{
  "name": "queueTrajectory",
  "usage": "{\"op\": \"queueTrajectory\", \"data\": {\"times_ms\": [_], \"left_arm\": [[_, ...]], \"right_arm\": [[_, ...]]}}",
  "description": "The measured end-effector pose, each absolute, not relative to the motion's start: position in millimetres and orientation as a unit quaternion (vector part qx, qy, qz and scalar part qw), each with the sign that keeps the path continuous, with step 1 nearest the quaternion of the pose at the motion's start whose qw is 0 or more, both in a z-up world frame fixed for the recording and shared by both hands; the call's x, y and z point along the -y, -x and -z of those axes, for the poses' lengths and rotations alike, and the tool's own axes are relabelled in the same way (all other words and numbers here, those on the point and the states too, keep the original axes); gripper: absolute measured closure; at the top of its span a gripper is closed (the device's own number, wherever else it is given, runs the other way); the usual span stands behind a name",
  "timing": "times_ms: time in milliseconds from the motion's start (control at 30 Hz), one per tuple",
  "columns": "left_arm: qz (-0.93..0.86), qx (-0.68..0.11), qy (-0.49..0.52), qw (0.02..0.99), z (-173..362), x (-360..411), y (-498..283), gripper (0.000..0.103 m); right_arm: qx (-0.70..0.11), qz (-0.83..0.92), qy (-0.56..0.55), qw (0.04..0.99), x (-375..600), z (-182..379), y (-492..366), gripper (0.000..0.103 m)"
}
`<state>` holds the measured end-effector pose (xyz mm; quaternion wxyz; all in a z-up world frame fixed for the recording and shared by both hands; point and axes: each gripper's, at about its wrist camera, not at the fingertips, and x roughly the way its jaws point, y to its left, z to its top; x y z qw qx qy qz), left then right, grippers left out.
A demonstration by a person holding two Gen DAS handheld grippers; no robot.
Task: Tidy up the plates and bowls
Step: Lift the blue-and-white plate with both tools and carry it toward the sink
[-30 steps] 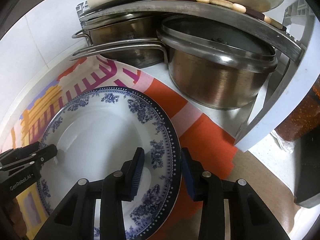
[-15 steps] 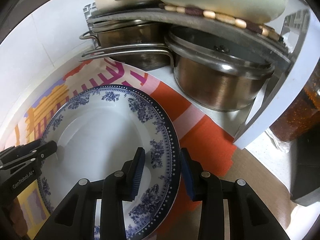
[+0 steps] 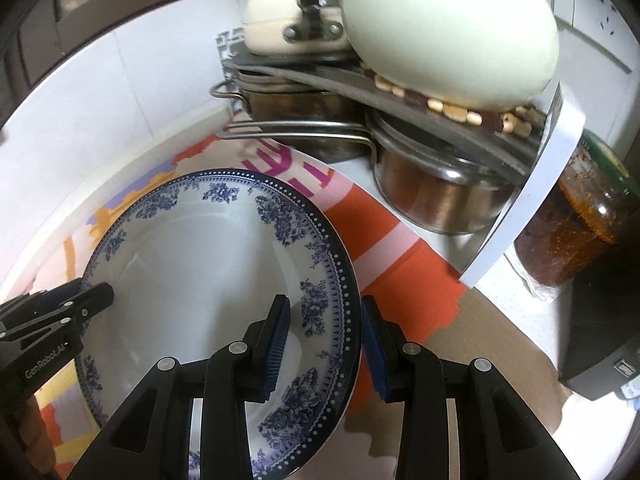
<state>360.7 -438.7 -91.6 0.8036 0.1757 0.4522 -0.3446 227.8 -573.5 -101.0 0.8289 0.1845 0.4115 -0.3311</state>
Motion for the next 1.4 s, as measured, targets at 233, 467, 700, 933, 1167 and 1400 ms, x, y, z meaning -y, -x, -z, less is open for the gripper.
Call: {"op": "queueTrajectory", "data": {"times_ms": [233, 467, 700, 933, 1167, 1400], "left_arm": [[0.334, -0.448, -0.157, 0.815, 76, 402, -353, 0.065], [0.322, -0.443, -0.144, 0.824, 62, 368, -342, 0.065], [0.309, -0.44, -0.133, 0.833, 51, 330, -334, 0.065], [0.295, -0.437, -0.123, 0.84, 44, 292, -326, 0.065], [0.286, -0.431, -0.116, 0.848, 33, 254, -316, 0.065], [0.276, -0.425, -0.108, 0.855, 24, 215, -307, 0.065]], "right_arm": [[-0.406, 0.318, -0.167, 0.84, 545, 78, -221, 0.066], [-0.402, 0.304, -0.157, 0.85, 517, 60, -217, 0.066], [-0.399, 0.29, -0.146, 0.857, 488, 47, -216, 0.066], [-0.396, 0.276, -0.138, 0.865, 453, 38, -212, 0.066], [-0.392, 0.265, -0.13, 0.871, 419, 28, -207, 0.066], [-0.386, 0.256, -0.123, 0.877, 383, 19, -200, 0.066]]}}
